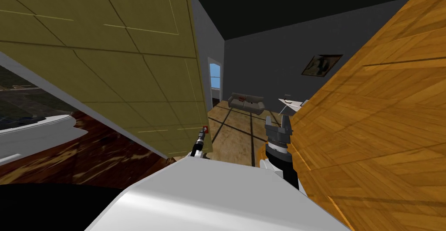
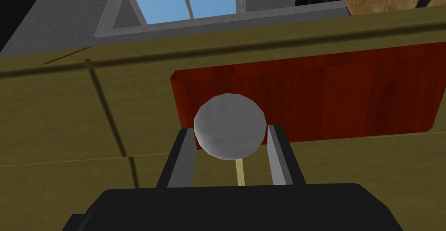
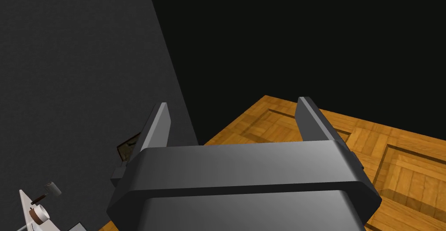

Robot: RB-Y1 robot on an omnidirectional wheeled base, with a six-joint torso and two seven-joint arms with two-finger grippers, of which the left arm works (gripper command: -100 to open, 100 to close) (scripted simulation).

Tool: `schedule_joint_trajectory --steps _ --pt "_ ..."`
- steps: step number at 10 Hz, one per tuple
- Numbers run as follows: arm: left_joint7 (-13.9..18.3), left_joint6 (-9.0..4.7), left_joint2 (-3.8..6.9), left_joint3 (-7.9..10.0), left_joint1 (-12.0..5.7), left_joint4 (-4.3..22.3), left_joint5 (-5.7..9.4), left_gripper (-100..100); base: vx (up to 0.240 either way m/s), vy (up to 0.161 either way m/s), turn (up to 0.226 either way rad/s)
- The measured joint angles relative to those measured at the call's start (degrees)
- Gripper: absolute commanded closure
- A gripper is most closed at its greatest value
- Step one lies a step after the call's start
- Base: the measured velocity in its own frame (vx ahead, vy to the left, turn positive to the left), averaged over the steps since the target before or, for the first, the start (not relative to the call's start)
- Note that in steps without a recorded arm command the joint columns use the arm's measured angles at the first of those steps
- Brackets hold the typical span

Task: Push the door open

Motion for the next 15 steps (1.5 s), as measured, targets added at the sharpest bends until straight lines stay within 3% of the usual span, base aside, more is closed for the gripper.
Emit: schedule_joint_trajectory --steps 3,4,10,15 --pt "0.03 -1.08 0.83 1.40 -1.58 2.52 0.73 100 0.122 -0.024 0.059" --pt "-0.02 -1.18 1.22 2.09 -1.12 2.25 1.08 -100 -0.052 -0.083 0.082" --pt "-0.04 -0.26 -0.17 2.35 -1.07 1.22 1.83 -100 -0.204 -0.105 0.039" --pt "-0.09 -1.21 0.24 2.60 -0.79 1.60 2.03 -100 0.196 0.026 -0.034"
